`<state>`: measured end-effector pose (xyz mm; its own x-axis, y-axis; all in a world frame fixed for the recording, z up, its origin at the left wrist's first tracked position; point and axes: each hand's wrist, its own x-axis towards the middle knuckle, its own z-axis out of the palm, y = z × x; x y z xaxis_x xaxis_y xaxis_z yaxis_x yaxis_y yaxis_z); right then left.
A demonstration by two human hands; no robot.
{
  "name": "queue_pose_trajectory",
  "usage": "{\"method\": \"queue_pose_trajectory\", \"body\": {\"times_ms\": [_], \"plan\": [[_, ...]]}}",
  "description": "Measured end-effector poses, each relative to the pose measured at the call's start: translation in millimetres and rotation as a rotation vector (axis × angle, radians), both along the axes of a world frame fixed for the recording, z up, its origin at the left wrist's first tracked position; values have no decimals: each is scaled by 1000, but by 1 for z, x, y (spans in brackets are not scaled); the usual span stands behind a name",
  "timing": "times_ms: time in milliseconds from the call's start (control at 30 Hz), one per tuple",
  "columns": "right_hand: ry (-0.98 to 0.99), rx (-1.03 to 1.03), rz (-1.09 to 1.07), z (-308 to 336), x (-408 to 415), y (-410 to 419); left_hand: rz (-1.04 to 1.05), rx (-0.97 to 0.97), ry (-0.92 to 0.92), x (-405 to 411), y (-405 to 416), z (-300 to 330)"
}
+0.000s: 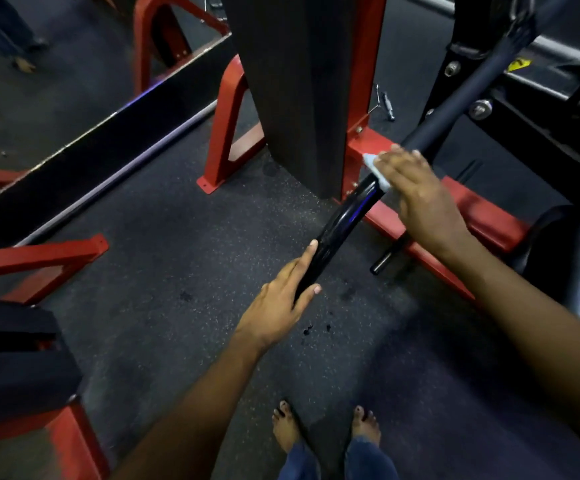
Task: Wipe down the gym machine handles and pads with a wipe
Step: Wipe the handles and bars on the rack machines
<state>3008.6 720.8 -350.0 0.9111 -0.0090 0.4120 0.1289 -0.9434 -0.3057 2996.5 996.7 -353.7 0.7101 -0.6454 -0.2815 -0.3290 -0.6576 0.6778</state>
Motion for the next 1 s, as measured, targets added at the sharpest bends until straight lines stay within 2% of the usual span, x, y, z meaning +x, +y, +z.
{"method": "queue_pose_trajectory", "body": {"times_ms": [33, 100, 200, 267, 333, 433, 500, 567, 667, 767, 833, 933, 1000], "plan": [[-19, 54, -66, 1, -1, 5, 0, 3, 4, 0, -1, 1], [-66, 56, -15, -2, -11, 27, 0, 11, 9, -2, -1, 1], [-67, -190, 346, -7, -31, 53, 3, 12, 5, -1, -2, 1], [-5, -291, 471, -1, -24, 39, 9, 21, 11, -2, -2, 1], [29, -241, 381, 5, -7, 17, 13, 27, 13, -4, -2, 1], [18, -35, 14, 22, 16, -15, 18, 32, 23, -6, -3, 1], [31, 58, -103, 26, 20, -9, 19, 40, 31, -7, -3, 1], [48, 25, -35, 21, 11, 16, 16, 37, 31, -7, -4, 1], [11, -124, 231, 9, -17, 46, 7, 39, 41, -8, -6, 2], [12, -229, 368, 8, -16, 21, 10, 44, 47, -10, -9, 0], [47, -139, 250, 5, -6, -3, 22, 42, 48, -12, -8, -3], [43, 69, -43, 5, 6, -26, 31, 39, 44, -13, -8, -5], [18, 103, -92, 5, 4, -14, 30, 36, 43, -12, -8, -4]]}}
